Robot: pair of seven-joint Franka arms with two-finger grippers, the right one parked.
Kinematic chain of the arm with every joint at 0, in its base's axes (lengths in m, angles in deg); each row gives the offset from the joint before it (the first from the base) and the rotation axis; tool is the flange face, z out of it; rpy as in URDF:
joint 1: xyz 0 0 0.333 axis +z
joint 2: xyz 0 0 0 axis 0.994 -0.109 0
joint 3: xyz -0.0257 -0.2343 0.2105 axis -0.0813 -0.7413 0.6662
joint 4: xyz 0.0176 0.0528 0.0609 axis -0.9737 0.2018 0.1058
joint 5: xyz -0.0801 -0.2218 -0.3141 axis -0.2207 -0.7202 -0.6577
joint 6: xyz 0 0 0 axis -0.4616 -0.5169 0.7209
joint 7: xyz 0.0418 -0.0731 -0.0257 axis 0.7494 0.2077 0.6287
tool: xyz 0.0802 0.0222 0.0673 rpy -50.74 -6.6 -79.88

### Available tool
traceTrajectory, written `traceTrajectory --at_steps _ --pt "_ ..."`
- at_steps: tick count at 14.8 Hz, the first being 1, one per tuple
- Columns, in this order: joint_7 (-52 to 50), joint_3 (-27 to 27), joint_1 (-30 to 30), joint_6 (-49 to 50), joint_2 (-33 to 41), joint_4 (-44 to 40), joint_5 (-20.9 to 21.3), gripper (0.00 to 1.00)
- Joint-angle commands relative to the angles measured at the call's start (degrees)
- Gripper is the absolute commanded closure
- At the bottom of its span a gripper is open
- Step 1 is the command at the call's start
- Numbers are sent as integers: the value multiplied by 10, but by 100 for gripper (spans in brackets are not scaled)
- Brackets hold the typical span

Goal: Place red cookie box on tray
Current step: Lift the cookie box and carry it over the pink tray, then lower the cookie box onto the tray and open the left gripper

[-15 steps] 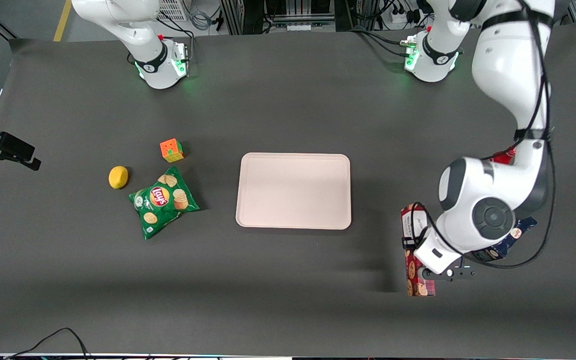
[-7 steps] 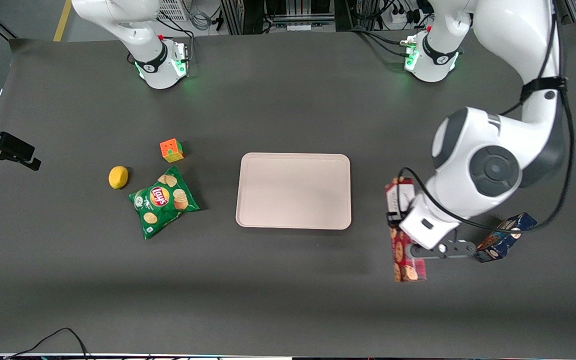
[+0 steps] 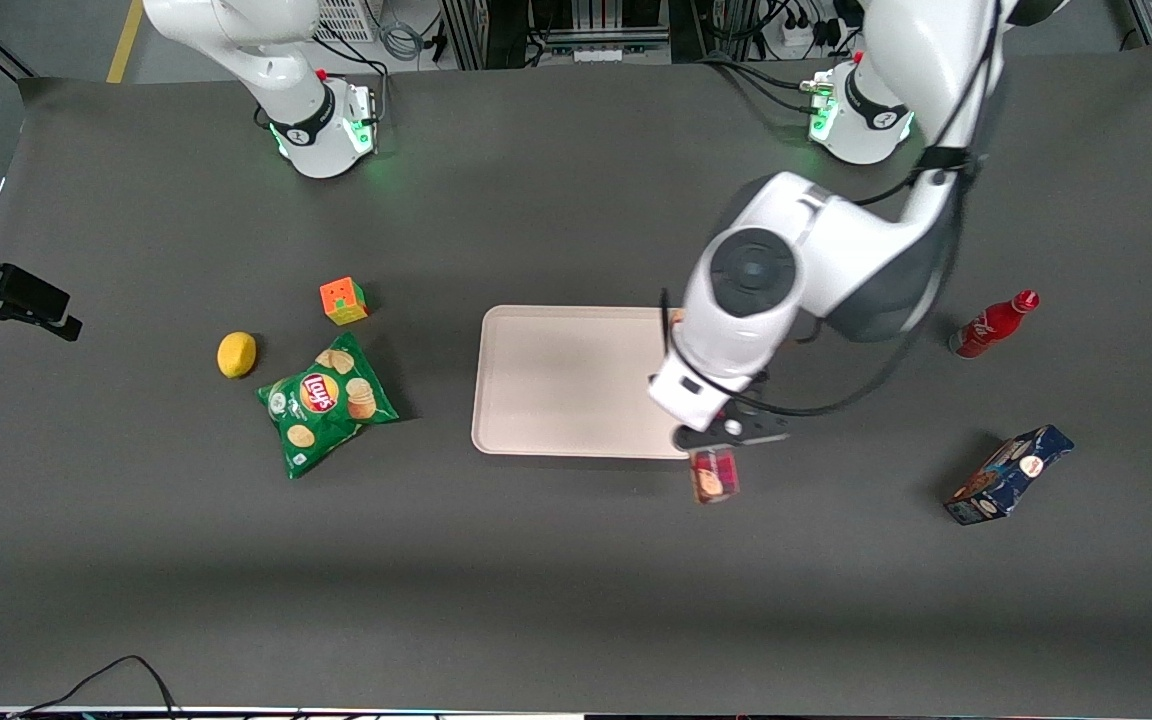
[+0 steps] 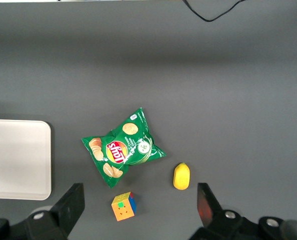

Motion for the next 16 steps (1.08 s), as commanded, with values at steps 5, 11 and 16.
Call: traceTrajectory --at_steps 5,11,16 --pt "-33 -29 1 -168 15 193 31 91" --pt "-51 -30 1 -261 33 294 31 90" --pt "-52 -29 2 -289 41 322 53 89"
